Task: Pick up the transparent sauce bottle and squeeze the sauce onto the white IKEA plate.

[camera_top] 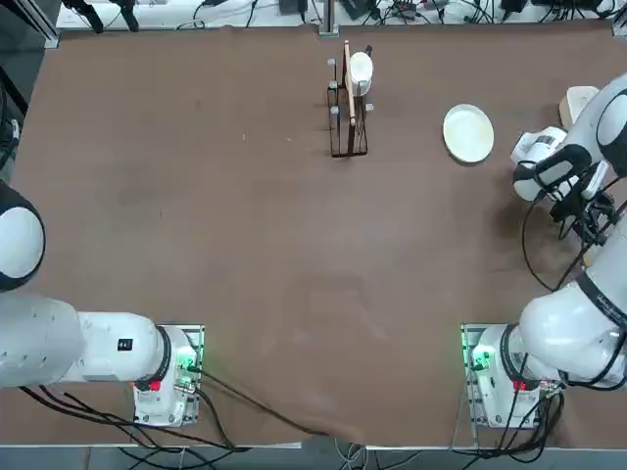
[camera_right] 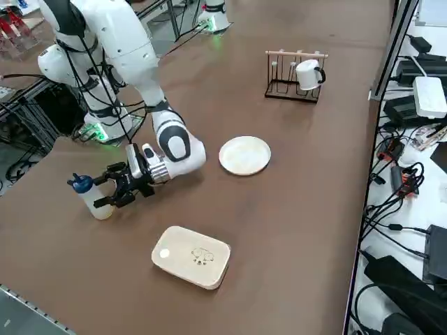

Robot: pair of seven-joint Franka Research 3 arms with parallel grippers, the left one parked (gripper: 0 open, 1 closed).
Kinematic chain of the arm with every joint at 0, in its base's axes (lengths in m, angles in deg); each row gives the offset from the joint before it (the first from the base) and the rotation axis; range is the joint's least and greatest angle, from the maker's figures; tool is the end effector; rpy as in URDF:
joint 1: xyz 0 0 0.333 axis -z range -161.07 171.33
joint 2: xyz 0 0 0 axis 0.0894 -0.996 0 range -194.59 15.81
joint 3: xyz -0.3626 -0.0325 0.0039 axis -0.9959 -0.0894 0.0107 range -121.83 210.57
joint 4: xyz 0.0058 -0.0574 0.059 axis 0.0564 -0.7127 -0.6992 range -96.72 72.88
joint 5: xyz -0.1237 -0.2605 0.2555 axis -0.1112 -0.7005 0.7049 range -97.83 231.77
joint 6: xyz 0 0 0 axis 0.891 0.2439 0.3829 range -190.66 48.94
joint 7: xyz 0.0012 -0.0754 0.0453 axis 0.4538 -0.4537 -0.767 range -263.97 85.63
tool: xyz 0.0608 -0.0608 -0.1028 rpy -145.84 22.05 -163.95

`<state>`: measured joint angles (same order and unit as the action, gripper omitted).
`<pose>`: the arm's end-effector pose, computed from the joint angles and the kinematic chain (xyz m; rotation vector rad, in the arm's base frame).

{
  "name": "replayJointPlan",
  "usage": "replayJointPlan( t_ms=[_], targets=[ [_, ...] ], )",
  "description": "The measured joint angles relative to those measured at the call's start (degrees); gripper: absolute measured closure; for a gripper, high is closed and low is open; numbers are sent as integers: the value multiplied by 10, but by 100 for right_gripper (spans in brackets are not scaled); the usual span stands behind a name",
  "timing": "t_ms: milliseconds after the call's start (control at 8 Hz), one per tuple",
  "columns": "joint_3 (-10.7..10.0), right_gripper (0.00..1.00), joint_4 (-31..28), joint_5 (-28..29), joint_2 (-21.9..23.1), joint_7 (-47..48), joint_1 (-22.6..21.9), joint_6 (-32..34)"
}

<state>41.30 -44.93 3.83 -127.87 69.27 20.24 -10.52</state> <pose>0.3806 -0.2592 0.1450 0.6903 -1.4547 0.5404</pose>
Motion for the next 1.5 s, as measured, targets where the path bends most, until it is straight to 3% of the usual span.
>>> replayJointPlan(
  t_ms=[625, 750, 875, 1000, 1125, 1500],
  targets=[
    [-1, 3, -17, -37, -12, 16, 46, 2],
    [-1, 8, -17, -43, -13, 29, 48, 5],
    [-1, 15, -18, -49, -14, 36, 48, 9],
    [-1, 36, -18, -53, -14, 36, 47, 11],
    [-1, 50, -18, -55, -15, 37, 47, 12],
    [1, 67, -17, -59, -15, 32, 39, 16]
  ],
)
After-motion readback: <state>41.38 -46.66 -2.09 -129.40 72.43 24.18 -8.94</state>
